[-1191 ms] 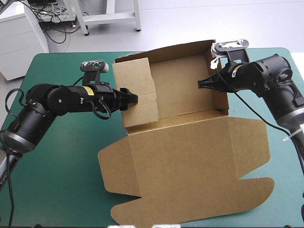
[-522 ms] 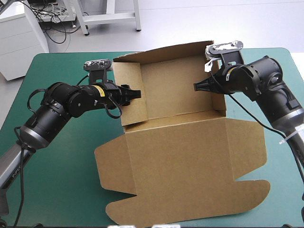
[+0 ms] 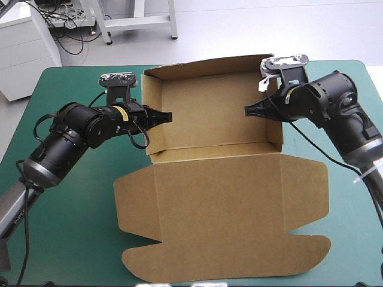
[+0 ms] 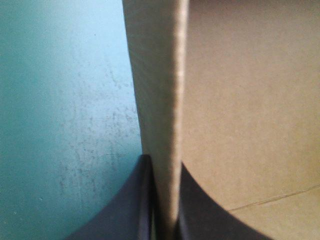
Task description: Fold the box
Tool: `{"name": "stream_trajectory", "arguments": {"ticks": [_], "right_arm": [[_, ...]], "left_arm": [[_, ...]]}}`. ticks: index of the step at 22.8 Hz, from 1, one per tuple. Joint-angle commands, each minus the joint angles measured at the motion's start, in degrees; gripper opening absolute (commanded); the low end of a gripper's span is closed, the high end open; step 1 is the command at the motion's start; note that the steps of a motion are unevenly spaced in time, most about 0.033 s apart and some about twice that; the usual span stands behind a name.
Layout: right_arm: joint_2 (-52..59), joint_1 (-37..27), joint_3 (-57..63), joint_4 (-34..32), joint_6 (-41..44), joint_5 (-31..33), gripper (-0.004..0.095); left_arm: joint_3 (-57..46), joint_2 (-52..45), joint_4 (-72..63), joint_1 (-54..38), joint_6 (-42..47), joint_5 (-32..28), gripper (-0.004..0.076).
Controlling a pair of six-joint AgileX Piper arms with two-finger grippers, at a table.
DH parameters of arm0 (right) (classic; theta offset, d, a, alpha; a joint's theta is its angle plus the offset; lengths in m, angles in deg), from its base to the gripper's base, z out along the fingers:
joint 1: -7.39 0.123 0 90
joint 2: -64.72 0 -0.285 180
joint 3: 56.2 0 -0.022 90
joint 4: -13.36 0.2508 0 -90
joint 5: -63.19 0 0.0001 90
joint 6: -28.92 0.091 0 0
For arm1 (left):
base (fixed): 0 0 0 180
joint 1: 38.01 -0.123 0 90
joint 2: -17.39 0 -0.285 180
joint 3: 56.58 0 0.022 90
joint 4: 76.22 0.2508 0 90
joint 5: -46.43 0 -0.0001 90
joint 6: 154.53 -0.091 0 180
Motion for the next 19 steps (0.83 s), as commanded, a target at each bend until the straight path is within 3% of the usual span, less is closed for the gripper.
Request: {"name": "stream_trajectory", "arguments": {"ticks": [1, 7, 13, 19], "right_arm": [[1.17, 0.07, -1.83, 1.41, -0.81, 1.34, -0.0008], [-3.7, -0.06, -4.08, 1.51, -1.03, 6.39, -0.0008], [-10.4, -0.3, -6.27, 4.04, -3.94, 6.67, -0.0008], [-16.54, -7.18, -6.16, 13.66, -8.37, 6.67, -0.0008]], "left_arm": [[5.51, -0.59, 3.85, 0.57, 2.09, -1.28, -0.0032], [17.88, 9.68, 5.64, 0.57, 0.07, 13.99, -0.0032], [32.04, 23.46, 7.51, 0.57, -3.02, 27.35, -0.0032], [32.16, 30.86, 3.77, 0.57, -2.92, 27.25, -0.0032]]}}
